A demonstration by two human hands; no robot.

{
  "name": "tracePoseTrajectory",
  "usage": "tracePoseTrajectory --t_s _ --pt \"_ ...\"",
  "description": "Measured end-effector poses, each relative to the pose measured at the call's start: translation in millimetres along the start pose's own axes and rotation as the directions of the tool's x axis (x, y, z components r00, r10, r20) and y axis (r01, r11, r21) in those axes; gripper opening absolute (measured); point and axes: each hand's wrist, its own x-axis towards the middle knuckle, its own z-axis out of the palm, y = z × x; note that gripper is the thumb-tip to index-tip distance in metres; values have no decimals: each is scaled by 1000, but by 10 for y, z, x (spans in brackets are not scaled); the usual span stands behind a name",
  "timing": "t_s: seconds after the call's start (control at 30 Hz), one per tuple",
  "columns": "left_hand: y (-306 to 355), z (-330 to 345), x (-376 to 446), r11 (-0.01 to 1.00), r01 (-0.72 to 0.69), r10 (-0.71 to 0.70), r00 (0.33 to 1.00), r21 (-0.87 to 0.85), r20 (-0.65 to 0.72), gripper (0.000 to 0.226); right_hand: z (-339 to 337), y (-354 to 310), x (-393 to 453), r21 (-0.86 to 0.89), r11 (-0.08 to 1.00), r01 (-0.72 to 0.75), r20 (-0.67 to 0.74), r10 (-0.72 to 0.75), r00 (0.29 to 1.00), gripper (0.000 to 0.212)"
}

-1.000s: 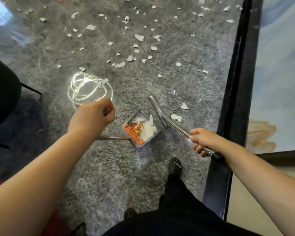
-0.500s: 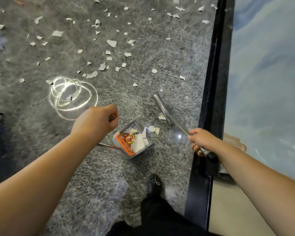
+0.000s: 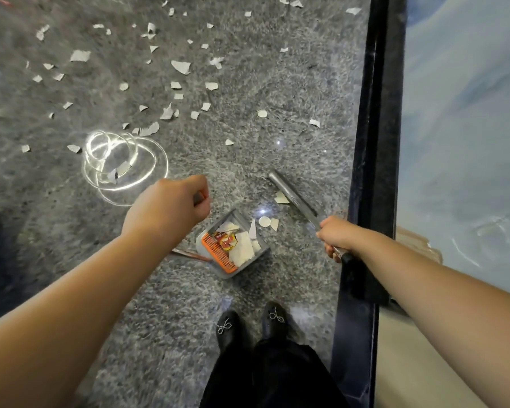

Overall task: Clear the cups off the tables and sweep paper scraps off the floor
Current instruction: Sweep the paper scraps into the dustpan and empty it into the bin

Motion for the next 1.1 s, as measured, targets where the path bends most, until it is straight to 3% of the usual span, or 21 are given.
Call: tracePoseTrajectory --t_s 0.17,0.57,0.77,1.1 --pt "-68 -7 78 1000 -18 18 1000 -19 -1 10 286 114 -150 -24 999 -41 72 43 996 40" --pt "-142 16 37 999 -33 33 999 -6 -27 13 1010 295 -839 111 991 -68 261 37 965 28" --pt "-220 -29 -68 996 -48 46 999 -79 -22 12 1067 248 -1085 225 971 -81 250 22 968 24" --pt "-666 -241 -249 984 41 -50 998 -176 -49 7 1021 165 -1271 244 970 -21 133 -12 991 36"
